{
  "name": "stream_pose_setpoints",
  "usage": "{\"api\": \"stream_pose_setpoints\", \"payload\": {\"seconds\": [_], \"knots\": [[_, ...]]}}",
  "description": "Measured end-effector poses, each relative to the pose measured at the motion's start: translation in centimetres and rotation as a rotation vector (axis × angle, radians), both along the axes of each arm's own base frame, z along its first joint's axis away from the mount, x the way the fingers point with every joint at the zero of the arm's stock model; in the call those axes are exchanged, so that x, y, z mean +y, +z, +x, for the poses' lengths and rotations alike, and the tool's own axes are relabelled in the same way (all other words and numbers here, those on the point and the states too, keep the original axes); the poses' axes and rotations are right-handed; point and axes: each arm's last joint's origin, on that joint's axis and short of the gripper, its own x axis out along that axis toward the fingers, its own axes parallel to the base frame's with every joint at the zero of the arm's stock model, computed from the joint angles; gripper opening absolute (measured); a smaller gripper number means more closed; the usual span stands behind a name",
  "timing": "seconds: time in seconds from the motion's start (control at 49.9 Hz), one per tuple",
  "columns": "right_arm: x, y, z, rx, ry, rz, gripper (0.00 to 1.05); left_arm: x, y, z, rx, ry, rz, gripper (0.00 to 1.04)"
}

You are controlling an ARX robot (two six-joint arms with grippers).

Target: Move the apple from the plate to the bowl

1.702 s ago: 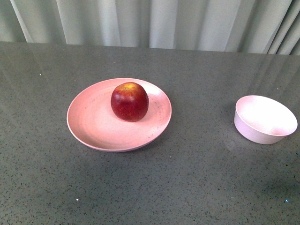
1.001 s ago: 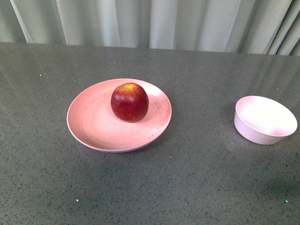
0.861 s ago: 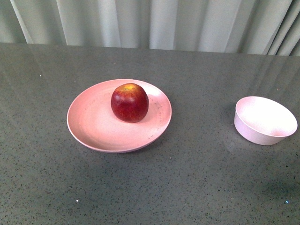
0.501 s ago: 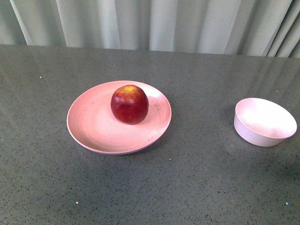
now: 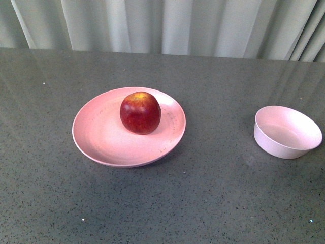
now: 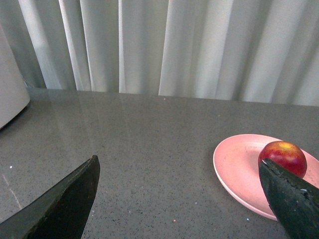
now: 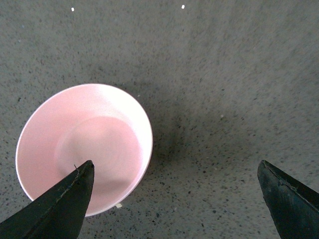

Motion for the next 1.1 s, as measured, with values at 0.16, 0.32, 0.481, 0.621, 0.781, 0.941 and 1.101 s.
{"api": "stream_pose_setpoints", "payload": {"seconds": [0.16,0.32,0.481,0.621,0.781,0.941,1.101], "knots": [[0.7,-2.1,1.7,0.073,-0.010,0.046,0.96,0.0,0.0,0.0,0.000,0.000,0.000,0.96],[1.1,-3.3,2.5,0.113,-0.032,0.076,0.96,0.0,0.0,0.0,0.000,0.000,0.000,0.96],[1.6,-4.4,3.1,0.142,-0.050,0.102,0.96,0.0,0.0,0.0,0.000,0.000,0.000,0.96],[2.1,-5.0,3.7,0.162,-0.059,0.134,0.96,0.0,0.0,0.0,0.000,0.000,0.000,0.96],[2.8,-5.3,4.4,0.178,-0.069,0.176,0.75,0.0,0.0,0.0,0.000,0.000,0.000,0.96],[3.2,-5.4,5.1,0.193,-0.081,0.201,0.54,0.0,0.0,0.0,0.000,0.000,0.000,0.96],[3.4,-5.3,5.5,0.206,-0.096,0.221,0.35,0.0,0.0,0.0,0.000,0.000,0.000,0.96]]}}
